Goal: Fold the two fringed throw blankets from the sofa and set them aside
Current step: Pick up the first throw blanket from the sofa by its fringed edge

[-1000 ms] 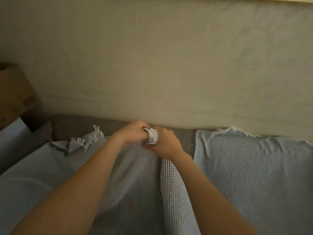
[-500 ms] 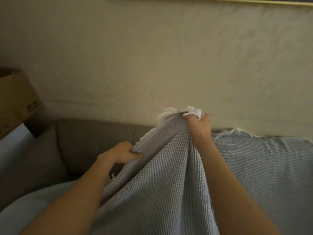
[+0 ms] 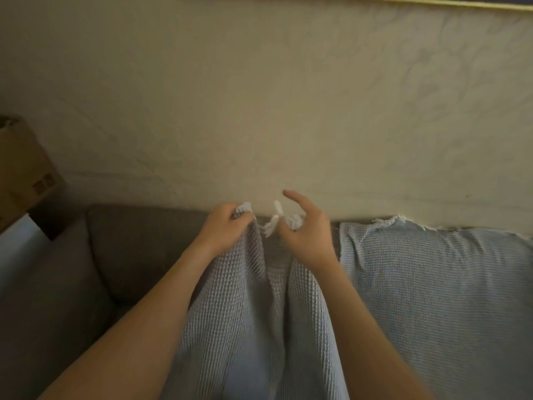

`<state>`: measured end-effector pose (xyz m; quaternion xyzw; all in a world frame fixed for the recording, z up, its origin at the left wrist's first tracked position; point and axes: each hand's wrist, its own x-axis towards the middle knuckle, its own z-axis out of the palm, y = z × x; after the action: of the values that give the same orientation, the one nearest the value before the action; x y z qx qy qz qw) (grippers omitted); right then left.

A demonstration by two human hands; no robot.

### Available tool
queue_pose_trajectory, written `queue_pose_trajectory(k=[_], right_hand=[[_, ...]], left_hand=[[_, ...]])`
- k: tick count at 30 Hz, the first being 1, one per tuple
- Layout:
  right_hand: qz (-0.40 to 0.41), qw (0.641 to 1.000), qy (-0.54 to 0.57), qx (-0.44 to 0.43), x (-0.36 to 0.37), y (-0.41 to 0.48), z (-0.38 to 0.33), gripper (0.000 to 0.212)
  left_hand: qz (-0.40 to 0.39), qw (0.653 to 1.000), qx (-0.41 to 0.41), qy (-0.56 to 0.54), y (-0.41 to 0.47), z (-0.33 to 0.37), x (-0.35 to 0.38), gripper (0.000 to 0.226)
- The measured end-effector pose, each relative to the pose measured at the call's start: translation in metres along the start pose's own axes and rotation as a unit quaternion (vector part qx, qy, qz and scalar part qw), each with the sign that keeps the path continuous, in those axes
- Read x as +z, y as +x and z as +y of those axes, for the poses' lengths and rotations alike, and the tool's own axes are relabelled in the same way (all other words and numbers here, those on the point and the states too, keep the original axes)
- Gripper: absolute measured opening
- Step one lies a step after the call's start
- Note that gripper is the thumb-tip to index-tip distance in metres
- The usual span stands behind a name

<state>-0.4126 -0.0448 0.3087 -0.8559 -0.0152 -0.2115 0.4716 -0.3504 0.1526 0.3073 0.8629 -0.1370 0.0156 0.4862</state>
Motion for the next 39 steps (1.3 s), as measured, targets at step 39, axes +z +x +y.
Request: queue_pose_trajectory(k=[39], right_hand=[[0.113, 0.972, -0.208, -0.007, -0.038, 0.152, -0.108, 0.029]], left_hand=[[0.265, 0.947, 0.088, 0.159, 0.106, 0.076, -0.056, 0.028]])
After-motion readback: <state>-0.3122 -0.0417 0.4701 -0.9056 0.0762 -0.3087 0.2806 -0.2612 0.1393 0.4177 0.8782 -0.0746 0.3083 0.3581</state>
